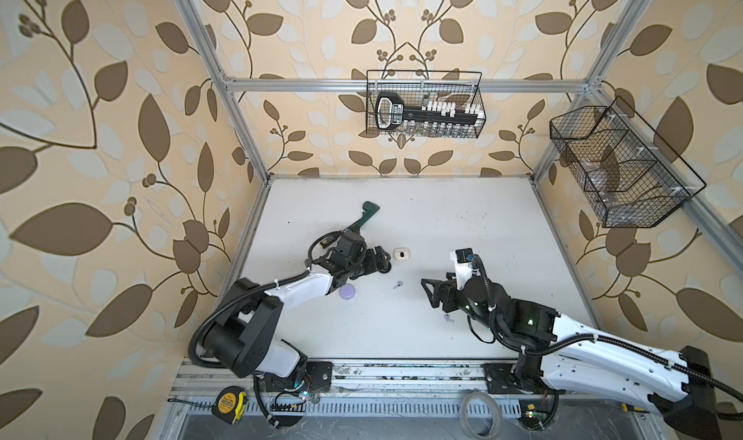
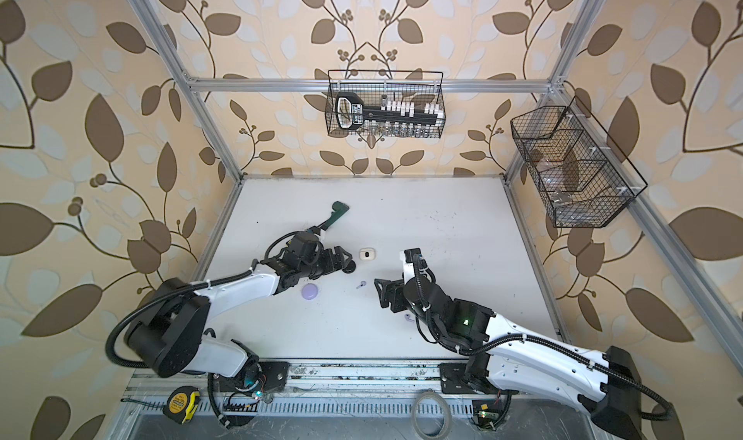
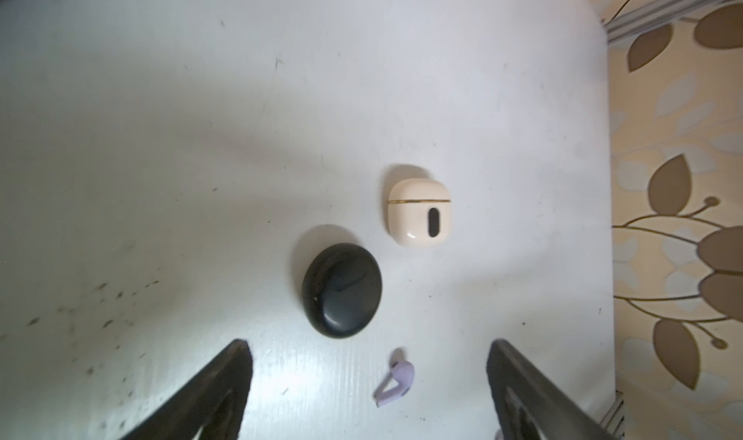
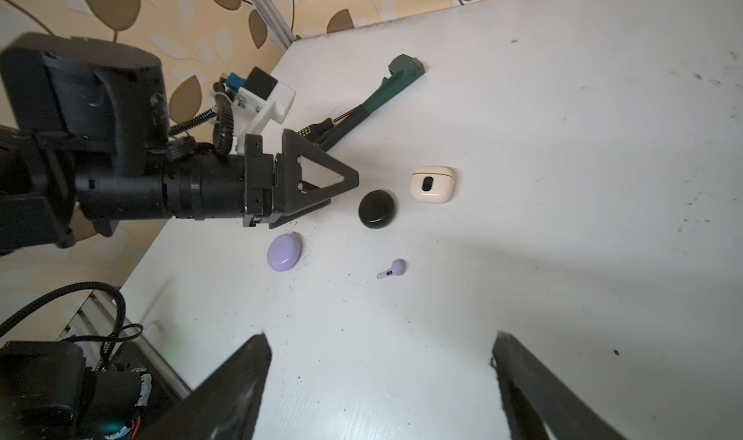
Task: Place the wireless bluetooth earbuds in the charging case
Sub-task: 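Set down the black case with the left gripper while the right swings over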
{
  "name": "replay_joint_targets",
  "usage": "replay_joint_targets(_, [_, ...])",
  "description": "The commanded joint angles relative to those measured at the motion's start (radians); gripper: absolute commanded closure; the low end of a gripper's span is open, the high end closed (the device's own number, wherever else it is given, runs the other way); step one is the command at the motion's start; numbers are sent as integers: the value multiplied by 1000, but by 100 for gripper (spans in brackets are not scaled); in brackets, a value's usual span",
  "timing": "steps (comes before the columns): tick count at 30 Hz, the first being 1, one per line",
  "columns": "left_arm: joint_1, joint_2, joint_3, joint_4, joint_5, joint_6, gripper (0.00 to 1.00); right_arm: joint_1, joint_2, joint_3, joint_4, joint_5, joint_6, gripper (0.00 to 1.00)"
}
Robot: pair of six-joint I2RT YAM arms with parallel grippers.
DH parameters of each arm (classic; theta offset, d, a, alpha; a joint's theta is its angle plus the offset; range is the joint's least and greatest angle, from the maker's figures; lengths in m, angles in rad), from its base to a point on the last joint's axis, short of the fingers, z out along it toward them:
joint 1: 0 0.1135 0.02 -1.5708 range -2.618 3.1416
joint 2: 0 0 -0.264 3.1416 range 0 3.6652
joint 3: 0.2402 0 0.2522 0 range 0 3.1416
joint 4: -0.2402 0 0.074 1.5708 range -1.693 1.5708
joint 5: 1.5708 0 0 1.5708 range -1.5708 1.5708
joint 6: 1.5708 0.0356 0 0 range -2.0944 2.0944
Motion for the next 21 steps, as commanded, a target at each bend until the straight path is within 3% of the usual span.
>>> replay_joint_targets(1, [9, -201, 17, -215, -117, 26, 6, 48, 38, -17, 138, 23, -74, 11])
replay_joint_targets(5, [10, -501, 61, -451, -215, -40, 1, 103, 86, -12, 252, -7, -169, 13])
replay_joint_targets(8, [10, -675, 140, -528, -269, 40, 1, 154, 130, -6, 328, -22, -230, 13])
replay_joint_targets(11, [10, -713, 199, -626, -532, 122, 1, 187, 181, -10, 398, -29, -274, 14])
replay_joint_targets(12, [13, -709, 198, -665, -609, 67, 1, 191, 204, -4, 406, -28, -275, 14])
replay_joint_targets(15, [15, -730, 82, -541, -600, 50, 1, 193, 281, 9, 460, -57, -303, 14])
replay_joint_targets(18, [15, -753, -50, -433, -777, 28, 1, 190, 379, 66, 458, -58, -344, 16])
replay_joint_targets(21, [16, -756, -120, -355, -807, 30, 1, 187, 505, 151, 427, -26, -408, 19])
